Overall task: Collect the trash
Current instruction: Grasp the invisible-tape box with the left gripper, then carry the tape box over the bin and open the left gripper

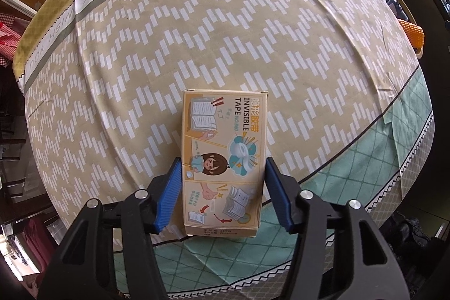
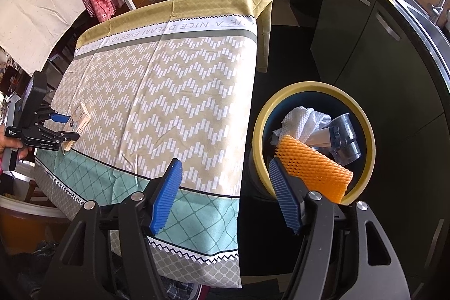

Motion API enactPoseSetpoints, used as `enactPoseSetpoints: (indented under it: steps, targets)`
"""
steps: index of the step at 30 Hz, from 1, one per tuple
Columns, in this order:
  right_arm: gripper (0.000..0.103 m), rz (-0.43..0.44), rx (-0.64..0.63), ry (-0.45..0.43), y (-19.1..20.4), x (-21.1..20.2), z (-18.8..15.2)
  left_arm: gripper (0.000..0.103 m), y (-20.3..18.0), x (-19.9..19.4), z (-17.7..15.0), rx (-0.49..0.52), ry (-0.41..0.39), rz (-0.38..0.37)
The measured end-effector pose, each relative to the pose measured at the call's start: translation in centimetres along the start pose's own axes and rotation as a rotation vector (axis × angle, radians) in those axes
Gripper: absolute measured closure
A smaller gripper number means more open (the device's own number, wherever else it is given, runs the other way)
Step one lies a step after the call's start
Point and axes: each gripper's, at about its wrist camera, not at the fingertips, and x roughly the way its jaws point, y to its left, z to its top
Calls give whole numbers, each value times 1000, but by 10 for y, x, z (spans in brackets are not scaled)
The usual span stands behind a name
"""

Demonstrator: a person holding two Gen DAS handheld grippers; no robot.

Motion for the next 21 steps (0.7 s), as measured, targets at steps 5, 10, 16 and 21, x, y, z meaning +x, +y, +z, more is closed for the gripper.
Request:
enactPoseSetpoints:
  steps: [5, 10, 16, 21]
  targets:
    - [38, -2, 9, 5, -5, 2, -4, 47, -1, -19, 0, 12, -33, -4]
    - [38, -8, 30, 0, -13, 1, -7, 47, -19, -41, 6, 59, -68, -6]
    - [38, -36, 66, -20, -32, -7, -16, 47, -70, -79, 38, 180, -129, -19]
    - [38, -62, 110, -39, -58, -14, -26, 47, -141, -96, 82, 306, -153, -29]
